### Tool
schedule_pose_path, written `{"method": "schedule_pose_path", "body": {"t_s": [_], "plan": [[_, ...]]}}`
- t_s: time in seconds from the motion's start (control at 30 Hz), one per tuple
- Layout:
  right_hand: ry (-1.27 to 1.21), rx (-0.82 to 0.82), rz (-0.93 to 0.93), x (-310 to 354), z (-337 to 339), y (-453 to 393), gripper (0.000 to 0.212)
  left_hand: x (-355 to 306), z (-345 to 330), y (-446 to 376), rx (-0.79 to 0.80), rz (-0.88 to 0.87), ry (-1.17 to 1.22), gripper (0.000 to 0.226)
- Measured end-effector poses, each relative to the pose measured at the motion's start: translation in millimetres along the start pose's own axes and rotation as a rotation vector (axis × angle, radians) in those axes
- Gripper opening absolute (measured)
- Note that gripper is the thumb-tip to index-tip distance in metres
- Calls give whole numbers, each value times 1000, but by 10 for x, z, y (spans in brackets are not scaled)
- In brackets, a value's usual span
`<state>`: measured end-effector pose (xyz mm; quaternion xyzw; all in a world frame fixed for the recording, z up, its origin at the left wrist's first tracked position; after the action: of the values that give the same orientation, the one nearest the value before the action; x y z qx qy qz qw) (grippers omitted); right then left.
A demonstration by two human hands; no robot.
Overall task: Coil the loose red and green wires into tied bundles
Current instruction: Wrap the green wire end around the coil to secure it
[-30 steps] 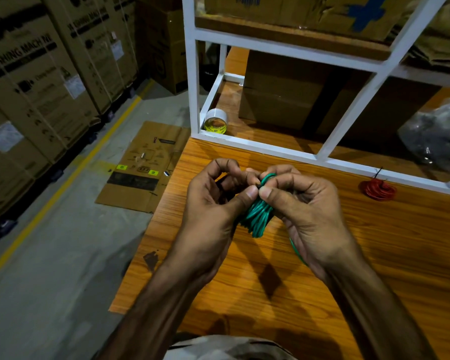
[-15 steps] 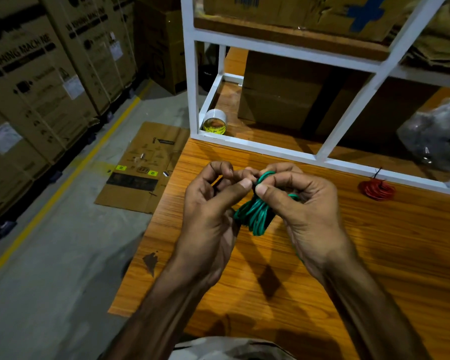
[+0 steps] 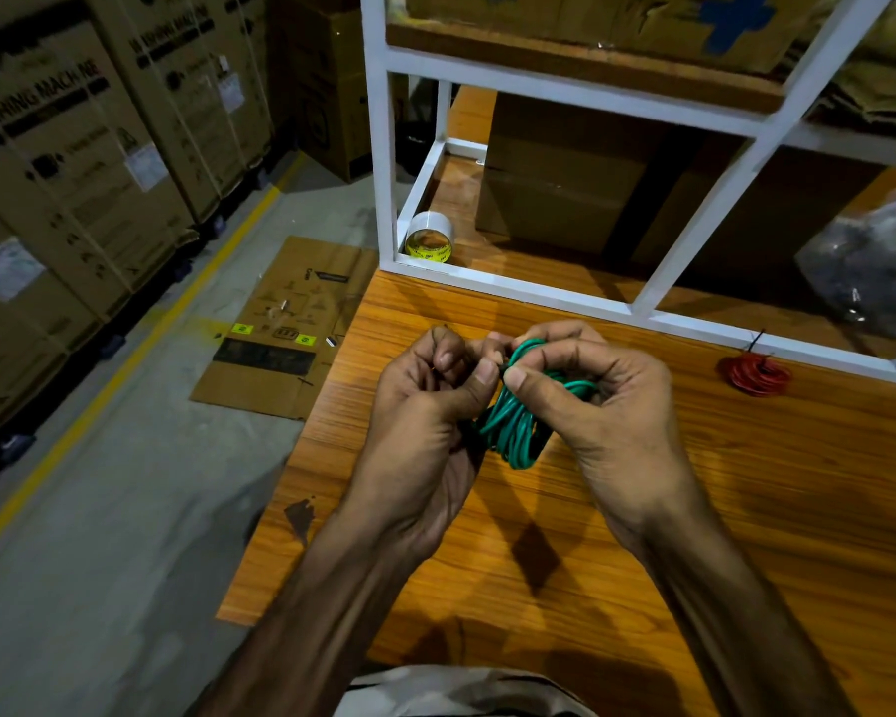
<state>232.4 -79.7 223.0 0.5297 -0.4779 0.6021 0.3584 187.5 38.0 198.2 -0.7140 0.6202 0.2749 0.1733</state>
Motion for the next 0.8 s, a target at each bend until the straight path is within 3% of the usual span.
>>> {"method": "schedule_pose_path", "body": {"t_s": [0.13, 0.3, 0.8], "plan": [[5, 3, -3, 14, -6, 10, 14, 22, 10, -9, -21, -11, 5, 33], [-45, 11, 7, 30, -23, 22, 9, 19, 3, -20, -44, -30, 21, 33], [122, -12, 245, 110, -46, 42, 15, 6, -78, -3, -53, -119, -62, 41]]}}
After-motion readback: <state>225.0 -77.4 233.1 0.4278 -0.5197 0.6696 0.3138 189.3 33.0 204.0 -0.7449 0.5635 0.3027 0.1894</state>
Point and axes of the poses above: each hand's wrist, its own y-axis away from the middle knuckle, its own z-axis out of the back of the hand, x = y × z, the point moved 7 cm from there along -y, towards the middle knuckle, and after that the axes turned 4 degrees about -x, right-handed, at the moved point
